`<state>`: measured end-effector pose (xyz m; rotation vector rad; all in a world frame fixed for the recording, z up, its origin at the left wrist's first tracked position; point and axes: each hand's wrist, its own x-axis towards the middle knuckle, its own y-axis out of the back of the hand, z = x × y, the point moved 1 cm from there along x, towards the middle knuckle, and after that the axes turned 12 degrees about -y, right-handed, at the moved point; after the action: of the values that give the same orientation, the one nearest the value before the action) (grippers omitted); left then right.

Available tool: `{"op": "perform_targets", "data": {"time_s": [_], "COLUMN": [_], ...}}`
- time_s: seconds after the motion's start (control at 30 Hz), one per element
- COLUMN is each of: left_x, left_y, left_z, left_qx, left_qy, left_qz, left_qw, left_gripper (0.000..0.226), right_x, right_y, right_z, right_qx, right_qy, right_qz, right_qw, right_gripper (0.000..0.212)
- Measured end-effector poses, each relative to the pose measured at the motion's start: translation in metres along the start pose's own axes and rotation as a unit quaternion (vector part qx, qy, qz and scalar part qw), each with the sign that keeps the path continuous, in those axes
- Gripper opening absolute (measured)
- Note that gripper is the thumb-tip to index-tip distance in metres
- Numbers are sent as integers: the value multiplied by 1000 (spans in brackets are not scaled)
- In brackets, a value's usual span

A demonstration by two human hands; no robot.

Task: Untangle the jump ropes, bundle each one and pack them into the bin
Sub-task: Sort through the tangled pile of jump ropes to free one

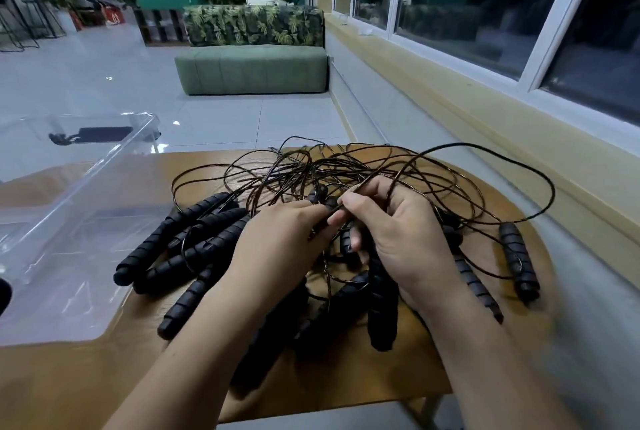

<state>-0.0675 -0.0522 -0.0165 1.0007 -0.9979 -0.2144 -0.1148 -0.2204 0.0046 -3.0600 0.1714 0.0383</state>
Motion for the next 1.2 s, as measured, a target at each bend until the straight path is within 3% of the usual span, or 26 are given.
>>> {"op": "perform_targets", "data": {"time_s": [0.2,0.3,0.43,0.57,0.67,0.77,0.9,1.0,1.07,1.13,1.2], "left_x": [-4,-1,8,13,11,5,2,5,8,10,8], "left_y": [-2,3,12,8,2,6,4,-5,-10,-14,-14], "left_z": [-21,-16,-6,6,5,-4,-4,7,14,15,12], "left_qx": [-21,-27,-51,-73,-89,-145,-322,-349,-379,-420,-431], "left_qy": [69,59,39,13,-5,63,248,268,281,305,316], "left_qz": [17,59,132,142,147,142,107,59,84,124,132], "left_qw": [997,996,989,987,985,977,907,896,878,846,835], "left_gripper": [14,6,8,6,12,29,13,32,43,43,33], "right_x": [-1,-4,-6,-3,2,5,9,10,9,8,9], "right_y": [16,18,20,13,13,21,26,23,21,21,23], "right_z": [-14,-17,-24,-14,-5,-5,-3,-1,0,0,2], "right_qx": [64,100,129,34,-25,-34,-23,-34,-54,-86,-103], "right_qy": [82,102,95,45,27,32,44,47,46,48,53], "right_qz": [69,86,51,7,39,66,73,71,58,41,38], "right_qw": [992,986,986,998,999,997,996,996,996,994,993], "right_gripper": [18,17,10,13,18,28,31,27,25,24,24]}}
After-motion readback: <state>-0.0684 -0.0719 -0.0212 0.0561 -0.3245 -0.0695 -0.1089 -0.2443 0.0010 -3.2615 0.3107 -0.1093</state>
